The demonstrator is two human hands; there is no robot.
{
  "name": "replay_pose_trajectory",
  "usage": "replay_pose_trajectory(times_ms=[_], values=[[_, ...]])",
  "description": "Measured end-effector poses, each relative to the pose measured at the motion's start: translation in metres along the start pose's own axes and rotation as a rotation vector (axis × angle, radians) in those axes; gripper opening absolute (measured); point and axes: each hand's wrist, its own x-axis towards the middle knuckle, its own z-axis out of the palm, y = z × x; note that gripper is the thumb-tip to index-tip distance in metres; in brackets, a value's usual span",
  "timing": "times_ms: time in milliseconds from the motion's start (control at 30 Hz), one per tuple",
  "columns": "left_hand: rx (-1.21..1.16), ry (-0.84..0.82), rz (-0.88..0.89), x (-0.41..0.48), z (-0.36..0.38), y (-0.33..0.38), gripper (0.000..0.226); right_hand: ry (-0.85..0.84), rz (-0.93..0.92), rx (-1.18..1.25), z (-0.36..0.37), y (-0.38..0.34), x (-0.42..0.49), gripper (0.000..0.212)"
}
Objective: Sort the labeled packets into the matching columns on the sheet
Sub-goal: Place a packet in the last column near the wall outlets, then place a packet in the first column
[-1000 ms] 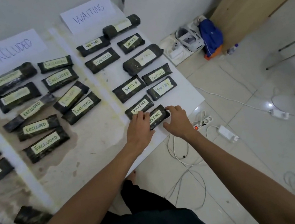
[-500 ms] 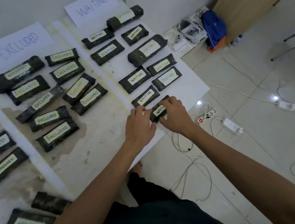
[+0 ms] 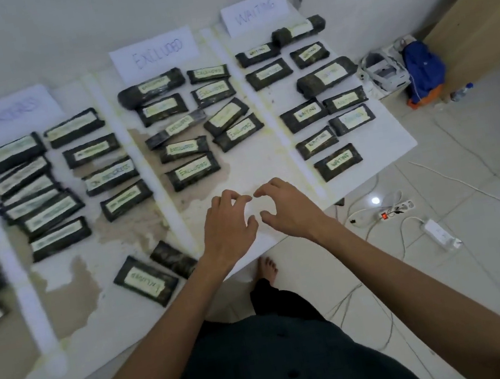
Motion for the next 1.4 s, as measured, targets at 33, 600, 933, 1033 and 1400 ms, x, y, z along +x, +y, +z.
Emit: replay_pose_trajectory(times_ms=[33, 600, 933, 1033, 1400], values=[[0.004, 0.010, -0.009, -0.009, -0.005, -0.010, 0.038, -0.018, -0.013, 0.006, 0.008, -0.010, 0.000, 0.040], [0.035, -0.039, -0.291, -0.165, -0.045, -0.145, 0.059, -0.125, -0.069, -0.388, 0.160, -0.132, -0.007, 0.038], [-0.220, 0.014, -0.319, -0.161, -0.066, -0.149, 0.053, -0.143, 0.290, 0.366, 0.130, -0.124, 0.013, 0.026], [-0.338, -0.002, -0.356, -0.156, -0.071, -0.147, 0.052, -0.246, 0.379, 0.659, 0.119, -0.126, 0.014, 0.020], [-0.810, 0.088, -0.596, -0.128, -0.082, -0.142, 0.055, -0.399, 0.221, 0.523, 0.099, -0.139, 0.011, 0.033]])
